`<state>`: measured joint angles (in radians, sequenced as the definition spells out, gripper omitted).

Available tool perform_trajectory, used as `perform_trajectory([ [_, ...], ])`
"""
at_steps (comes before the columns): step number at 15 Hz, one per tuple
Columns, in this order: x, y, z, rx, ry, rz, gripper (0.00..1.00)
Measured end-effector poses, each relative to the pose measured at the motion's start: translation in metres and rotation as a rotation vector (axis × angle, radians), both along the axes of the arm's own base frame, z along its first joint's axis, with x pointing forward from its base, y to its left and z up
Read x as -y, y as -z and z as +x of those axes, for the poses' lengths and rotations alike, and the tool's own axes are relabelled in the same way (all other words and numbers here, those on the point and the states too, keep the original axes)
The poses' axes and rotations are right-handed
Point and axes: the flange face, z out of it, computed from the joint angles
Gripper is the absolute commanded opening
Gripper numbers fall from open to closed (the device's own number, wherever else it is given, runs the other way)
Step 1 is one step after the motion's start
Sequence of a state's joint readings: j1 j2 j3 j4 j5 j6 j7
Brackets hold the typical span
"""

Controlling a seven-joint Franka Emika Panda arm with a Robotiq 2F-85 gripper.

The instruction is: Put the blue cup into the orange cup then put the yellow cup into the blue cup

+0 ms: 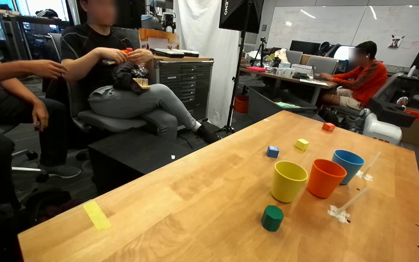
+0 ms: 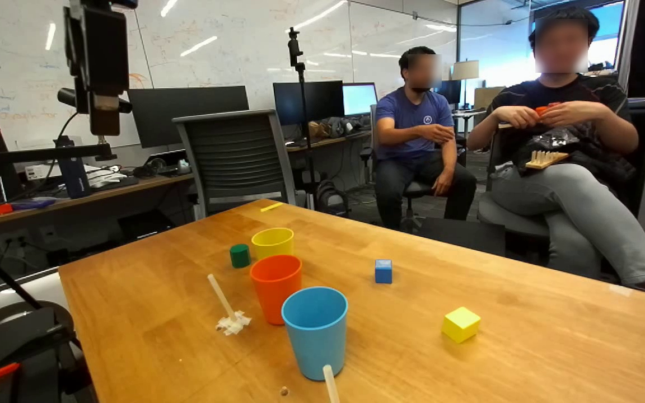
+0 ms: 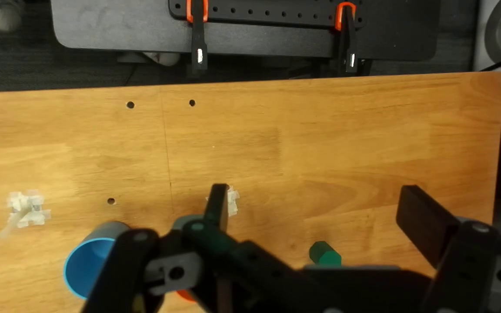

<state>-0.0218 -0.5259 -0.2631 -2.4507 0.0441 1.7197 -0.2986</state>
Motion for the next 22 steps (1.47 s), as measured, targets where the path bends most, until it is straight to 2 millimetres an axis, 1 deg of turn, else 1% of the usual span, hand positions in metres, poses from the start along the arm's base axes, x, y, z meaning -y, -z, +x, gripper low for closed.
perform_trajectory([
  [19, 0.0000, 0.0006, -0.0001, -0.002, 0.000, 0.000, 1.00],
  [22, 0.0019, 0.0005, 0.0056, 0.027, 0.024, 0.002, 1.00],
])
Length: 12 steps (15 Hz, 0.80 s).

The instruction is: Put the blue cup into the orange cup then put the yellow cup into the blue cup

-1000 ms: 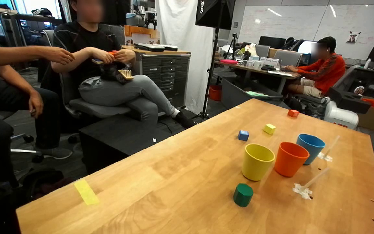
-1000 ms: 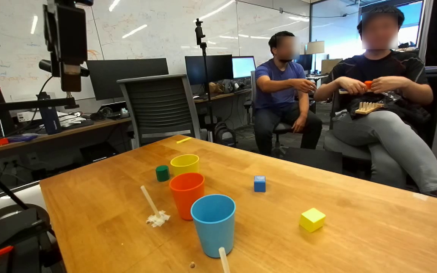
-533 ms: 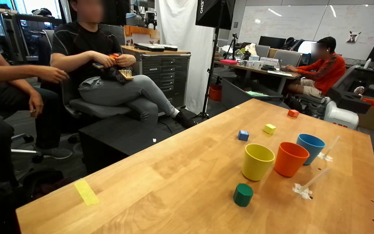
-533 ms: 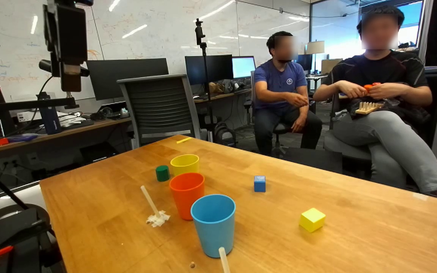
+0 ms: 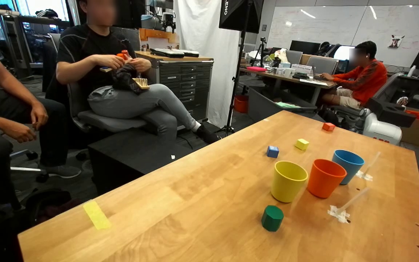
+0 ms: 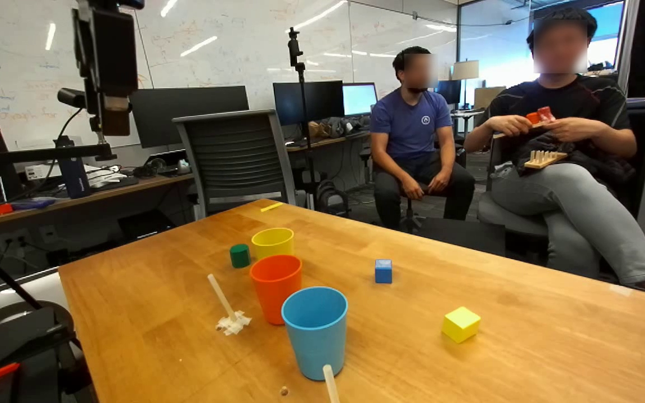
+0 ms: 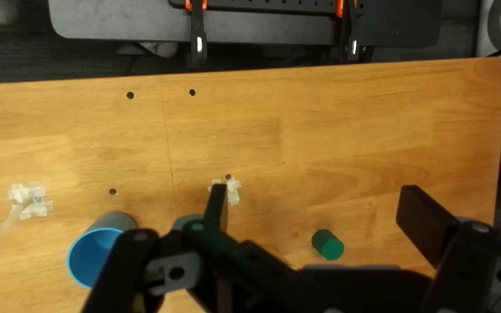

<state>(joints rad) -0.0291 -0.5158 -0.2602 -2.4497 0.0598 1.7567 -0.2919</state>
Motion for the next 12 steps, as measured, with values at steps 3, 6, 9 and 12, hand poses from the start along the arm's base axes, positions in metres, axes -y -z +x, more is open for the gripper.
perform_trajectory([
  [3, 0.008, -0.008, 0.019, 0.087, 0.110, 0.031, 1.00],
  [6, 0.025, -0.013, 0.047, 0.150, 0.257, 0.040, 1.00],
  [9, 0.046, -0.006, 0.079, 0.200, 0.401, 0.018, 1.00],
  [12, 0.061, 0.019, 0.110, 0.228, 0.513, -0.015, 1.00],
])
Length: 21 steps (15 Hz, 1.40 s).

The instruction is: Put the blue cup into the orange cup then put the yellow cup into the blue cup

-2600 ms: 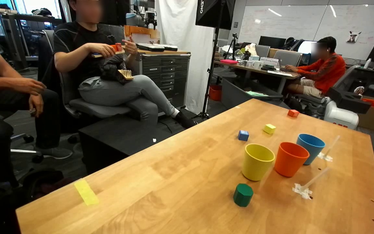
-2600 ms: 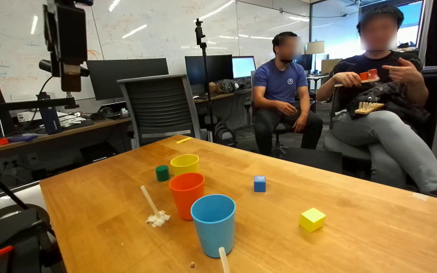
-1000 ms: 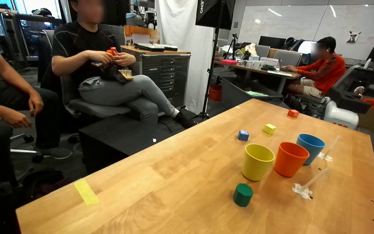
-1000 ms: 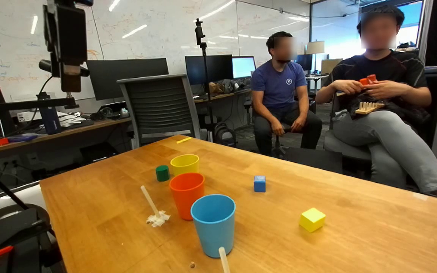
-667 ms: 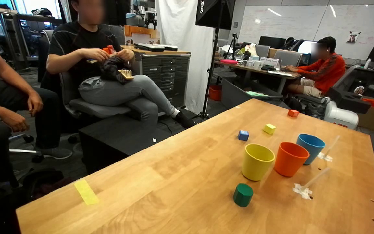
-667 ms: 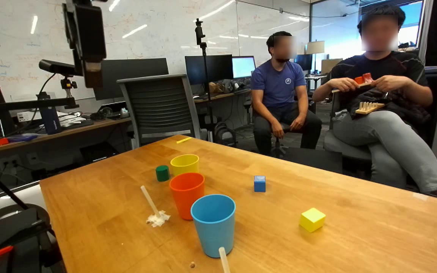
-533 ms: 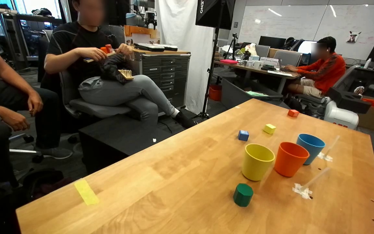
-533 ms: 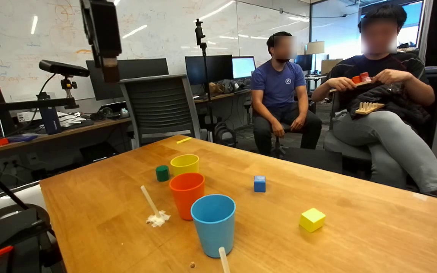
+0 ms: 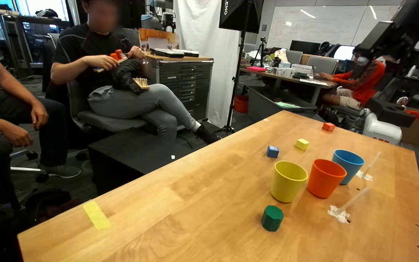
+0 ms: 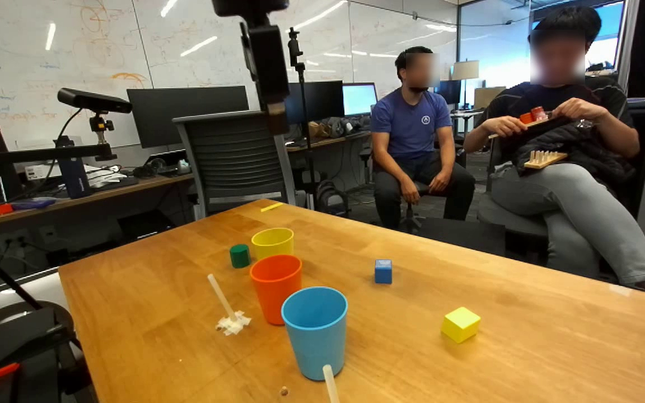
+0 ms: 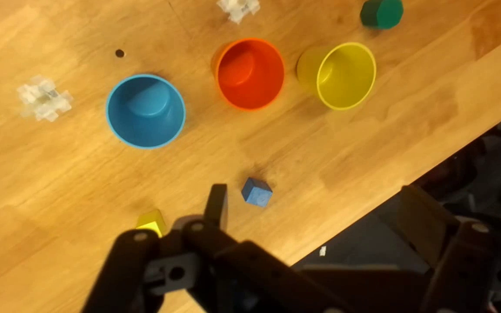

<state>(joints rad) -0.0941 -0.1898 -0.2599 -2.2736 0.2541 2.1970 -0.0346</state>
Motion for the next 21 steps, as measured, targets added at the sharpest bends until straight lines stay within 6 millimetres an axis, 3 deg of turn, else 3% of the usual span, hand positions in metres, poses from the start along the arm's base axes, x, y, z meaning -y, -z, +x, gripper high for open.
perform_trajectory([
  [4, 0.010, 0.046, 0.031, -0.018, 0.077, -0.040, 1.00],
  [9, 0.011, 0.091, 0.054, -0.077, 0.110, -0.058, 1.00],
  [14, 0.016, 0.116, 0.063, -0.130, 0.150, -0.076, 1.00],
  [21, 0.030, 0.142, 0.058, -0.200, 0.200, -0.119, 1.00],
])
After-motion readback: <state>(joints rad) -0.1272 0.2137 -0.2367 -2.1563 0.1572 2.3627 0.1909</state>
